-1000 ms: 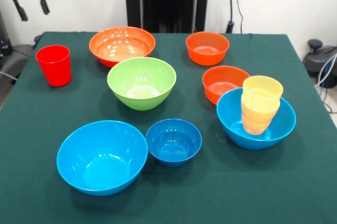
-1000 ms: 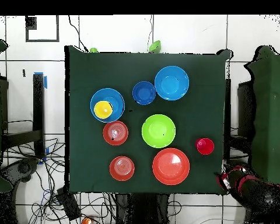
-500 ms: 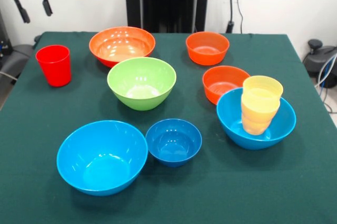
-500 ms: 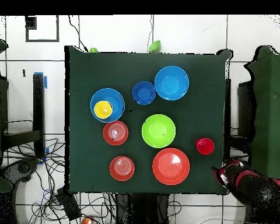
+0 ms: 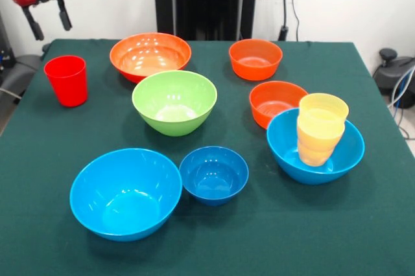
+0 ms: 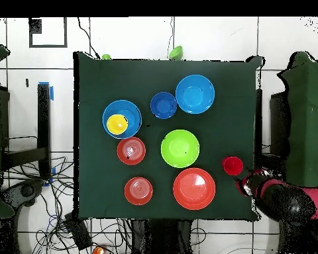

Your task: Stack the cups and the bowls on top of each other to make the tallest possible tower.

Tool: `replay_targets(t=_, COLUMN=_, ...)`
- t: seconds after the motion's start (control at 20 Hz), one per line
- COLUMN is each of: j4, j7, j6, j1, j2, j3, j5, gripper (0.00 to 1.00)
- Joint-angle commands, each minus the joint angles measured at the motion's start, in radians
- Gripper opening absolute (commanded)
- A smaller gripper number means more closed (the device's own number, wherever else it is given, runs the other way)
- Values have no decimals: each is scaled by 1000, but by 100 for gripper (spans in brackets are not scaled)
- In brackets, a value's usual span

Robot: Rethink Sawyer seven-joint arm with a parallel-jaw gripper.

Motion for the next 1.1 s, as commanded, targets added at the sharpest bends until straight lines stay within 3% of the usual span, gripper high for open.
replay_targets(t=0.05, j4=-94, j7=-367, j6=1, j1=104, j2=78, j3=38, j5=-3, gripper=100)
replay_targets(t=0.35, j4=-102, j7=-290, j6=-18, j1=131, j2=68, j3=25, j5=-12, gripper=100)
replay_targets(t=0.6, j4=-110, j7=-301, j6=-26, j1=112, j2=81, j3=14, j5=-18, gripper=100)
replay_targets(t=0.75, j4=-108, j7=-319, j6=-46, j1=87, j2=126, j3=-22, j5=-49, gripper=100)
replay_targets(t=1.1, j4=-161, j7=-393, j6=-8, j1=93, j2=147, j3=-86, j5=-125, gripper=100)
